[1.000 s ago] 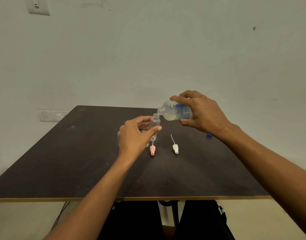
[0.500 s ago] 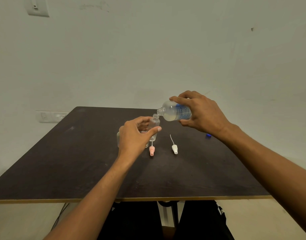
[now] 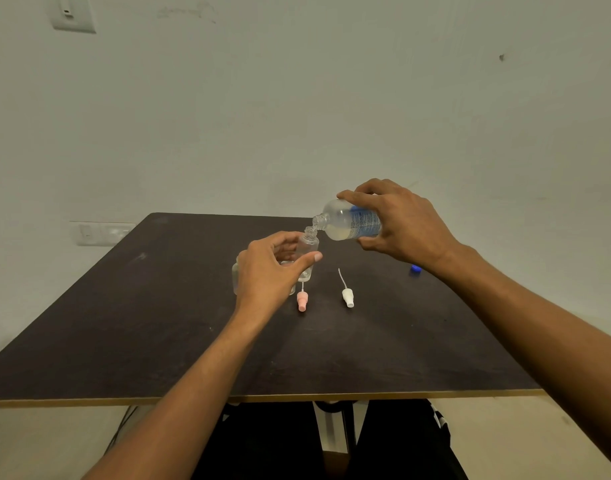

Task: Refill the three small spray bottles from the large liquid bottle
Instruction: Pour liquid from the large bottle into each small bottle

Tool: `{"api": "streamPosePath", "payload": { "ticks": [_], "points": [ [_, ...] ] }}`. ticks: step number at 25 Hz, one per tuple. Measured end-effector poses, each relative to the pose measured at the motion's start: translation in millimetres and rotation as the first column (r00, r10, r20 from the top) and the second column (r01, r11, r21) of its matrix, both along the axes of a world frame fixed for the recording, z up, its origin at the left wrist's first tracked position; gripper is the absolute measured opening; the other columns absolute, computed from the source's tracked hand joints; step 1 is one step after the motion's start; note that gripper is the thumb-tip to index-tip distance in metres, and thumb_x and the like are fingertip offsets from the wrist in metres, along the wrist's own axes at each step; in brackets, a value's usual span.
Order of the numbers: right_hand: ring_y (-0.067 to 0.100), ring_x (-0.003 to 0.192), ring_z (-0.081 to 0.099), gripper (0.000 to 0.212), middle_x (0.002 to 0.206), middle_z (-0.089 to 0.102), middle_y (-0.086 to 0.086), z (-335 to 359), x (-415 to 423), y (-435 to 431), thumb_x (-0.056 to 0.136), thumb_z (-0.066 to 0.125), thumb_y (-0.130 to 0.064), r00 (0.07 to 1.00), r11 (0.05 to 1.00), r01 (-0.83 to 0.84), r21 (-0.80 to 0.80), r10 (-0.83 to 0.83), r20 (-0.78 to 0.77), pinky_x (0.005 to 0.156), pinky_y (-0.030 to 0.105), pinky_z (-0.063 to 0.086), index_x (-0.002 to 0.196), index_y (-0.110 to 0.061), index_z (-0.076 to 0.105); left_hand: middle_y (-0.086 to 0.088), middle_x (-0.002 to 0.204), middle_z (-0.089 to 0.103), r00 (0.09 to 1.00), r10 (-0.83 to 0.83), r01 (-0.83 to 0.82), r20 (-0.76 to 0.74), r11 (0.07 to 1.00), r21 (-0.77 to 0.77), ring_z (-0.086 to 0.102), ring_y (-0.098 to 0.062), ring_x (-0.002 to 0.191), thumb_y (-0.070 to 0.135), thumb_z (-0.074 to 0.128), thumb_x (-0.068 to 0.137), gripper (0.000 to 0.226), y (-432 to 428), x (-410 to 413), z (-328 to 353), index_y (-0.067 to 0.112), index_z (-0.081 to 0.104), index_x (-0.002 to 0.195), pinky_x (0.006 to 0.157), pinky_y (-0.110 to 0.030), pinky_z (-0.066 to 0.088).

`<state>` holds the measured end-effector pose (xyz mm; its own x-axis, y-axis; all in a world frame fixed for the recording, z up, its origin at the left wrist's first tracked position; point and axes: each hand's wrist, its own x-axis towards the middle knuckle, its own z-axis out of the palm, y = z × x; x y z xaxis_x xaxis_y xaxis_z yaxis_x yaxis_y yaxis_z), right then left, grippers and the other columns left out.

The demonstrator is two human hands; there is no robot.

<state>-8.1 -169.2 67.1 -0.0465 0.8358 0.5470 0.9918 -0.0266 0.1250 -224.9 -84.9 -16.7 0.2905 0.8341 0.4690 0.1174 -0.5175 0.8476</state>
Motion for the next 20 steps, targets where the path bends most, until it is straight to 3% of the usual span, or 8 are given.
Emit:
{"api": "streamPosePath", "payload": {
  "ticks": [11, 20],
  "points": [
    [0.019, 0.126, 0.053, 0.078, 0.139, 0.058, -0.004, -1.5, 1.7, 1.8, 0.083, 0.085, -0.034, 1.000, 1.000, 0.020, -0.008, -0.019, 0.008, 0.082, 0.039, 0.058, 0.153, -0.037, 0.049, 0.017, 0.096, 0.079, 1.000, 0.003, -0.004, -0.011, 1.000, -0.008, 0.073, 0.007, 0.092, 0.040, 0.093, 0.074, 0.039, 1.8, 2.3, -0.6, 0.028, 0.080, 0.108, 0.090, -0.027, 0.062],
    [0.019, 0.125, 0.054, 0.078, 0.137, 0.058, -0.004, -3.3, 2.9, 2.0, 0.082, 0.086, -0.033, 1.000, 1.000, 0.020, 0.005, -0.020, 0.007, 0.081, 0.038, 0.057, 0.152, -0.036, 0.051, 0.015, 0.097, 0.079, 1.000, -0.001, 0.001, -0.005, 1.000, -0.017, 0.073, 0.007, 0.092, 0.039, 0.093, 0.074, 0.042, 1.3, 4.0, -1.3, 0.025, 0.080, 0.111, 0.090, -0.023, 0.061]
  ]
}}
